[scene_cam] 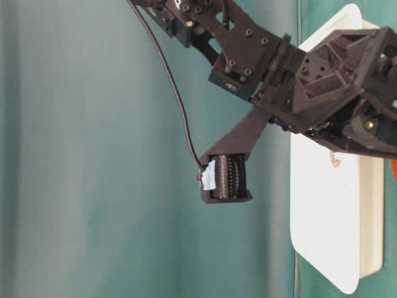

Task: Pick up the tape from a random location and place it into the white case.
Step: 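Lower the right gripper and close it on the red tape roll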

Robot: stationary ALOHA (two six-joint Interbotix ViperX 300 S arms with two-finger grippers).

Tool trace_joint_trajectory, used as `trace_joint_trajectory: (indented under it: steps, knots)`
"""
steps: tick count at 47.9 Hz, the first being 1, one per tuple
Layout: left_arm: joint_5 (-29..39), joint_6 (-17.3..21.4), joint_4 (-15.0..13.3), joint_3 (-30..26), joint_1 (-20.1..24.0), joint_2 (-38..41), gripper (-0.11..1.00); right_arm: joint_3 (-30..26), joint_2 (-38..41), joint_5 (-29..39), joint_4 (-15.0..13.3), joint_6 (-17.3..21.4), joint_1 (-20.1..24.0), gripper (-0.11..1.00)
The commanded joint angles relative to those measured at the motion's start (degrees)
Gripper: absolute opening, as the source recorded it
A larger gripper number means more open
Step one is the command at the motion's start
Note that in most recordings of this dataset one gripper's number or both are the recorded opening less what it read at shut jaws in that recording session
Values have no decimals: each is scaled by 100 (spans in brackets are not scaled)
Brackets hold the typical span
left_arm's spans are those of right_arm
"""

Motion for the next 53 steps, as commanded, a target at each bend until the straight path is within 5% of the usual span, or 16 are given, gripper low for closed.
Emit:
trace_joint_trajectory:
  steps: [1, 21, 53]
  knots:
    - [-62, 0, -9, -79, -9, 35, 86, -88, -97, 0, 0, 0, -9, 34]
    - [-53, 0, -9, -88, -9, 35, 86, -176, -492, 281, 9, 0, -9, 31]
    - [-53, 0, -9, -79, -18, 44, 86, -1151, -1652, 2136, -44, 0, 35, 31]
